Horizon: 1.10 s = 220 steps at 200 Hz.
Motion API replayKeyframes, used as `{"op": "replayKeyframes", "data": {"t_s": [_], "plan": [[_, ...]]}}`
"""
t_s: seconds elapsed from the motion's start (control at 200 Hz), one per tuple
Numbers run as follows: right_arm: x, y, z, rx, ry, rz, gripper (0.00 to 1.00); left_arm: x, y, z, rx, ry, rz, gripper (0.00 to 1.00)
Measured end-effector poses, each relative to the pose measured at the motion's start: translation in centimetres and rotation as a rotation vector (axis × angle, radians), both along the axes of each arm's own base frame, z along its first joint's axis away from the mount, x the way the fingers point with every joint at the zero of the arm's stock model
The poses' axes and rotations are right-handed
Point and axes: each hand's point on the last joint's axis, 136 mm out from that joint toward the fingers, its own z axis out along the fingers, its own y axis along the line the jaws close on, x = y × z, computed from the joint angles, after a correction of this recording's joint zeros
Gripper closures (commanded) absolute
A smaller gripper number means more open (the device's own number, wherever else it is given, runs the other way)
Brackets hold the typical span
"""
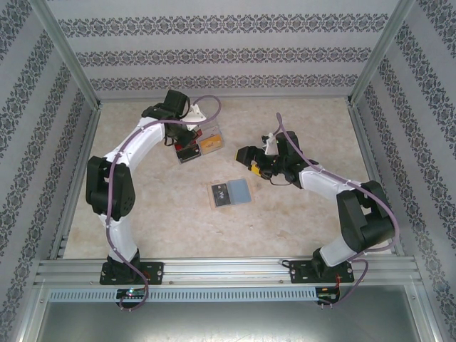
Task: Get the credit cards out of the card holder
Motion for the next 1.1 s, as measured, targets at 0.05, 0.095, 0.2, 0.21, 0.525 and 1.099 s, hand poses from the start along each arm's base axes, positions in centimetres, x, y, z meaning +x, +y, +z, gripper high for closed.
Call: {"op": "replayKeyframes", "data": {"t_s": [0.05,0.095,0.2,0.21,0.525,1.099], "plan": [[-0.1,0.0,-0.1,-0.001,0.001,0.000,0.02,0.3,0.2,-0.1,0.028,-0.007,-0.025,1.00],[-0.2,0.0,-0.1,-0.001,0.002,0.000,0.02,0.7,0.3,-0.2,0.054,-0.014,-0.045,1.00],[-0.2,-0.1,0.0,-0.001,0.001,0.000,0.02,1.6,0.9,-0.4,0.121,-0.026,-0.076,1.00],[-0.2,-0.1,0.0,0.000,0.001,0.000,0.02,1.7,0.9,-0.4,0.127,-0.026,-0.079,1.00],[-0.3,-0.1,0.1,0.000,0.000,0.000,0.02,1.8,2.3,-3.0,0.251,0.034,-0.137,1.00],[-0.4,-0.2,1.9,0.017,-0.040,-0.006,0.02,1.9,3.1,-3.8,0.240,0.054,-0.146,0.93]]}}
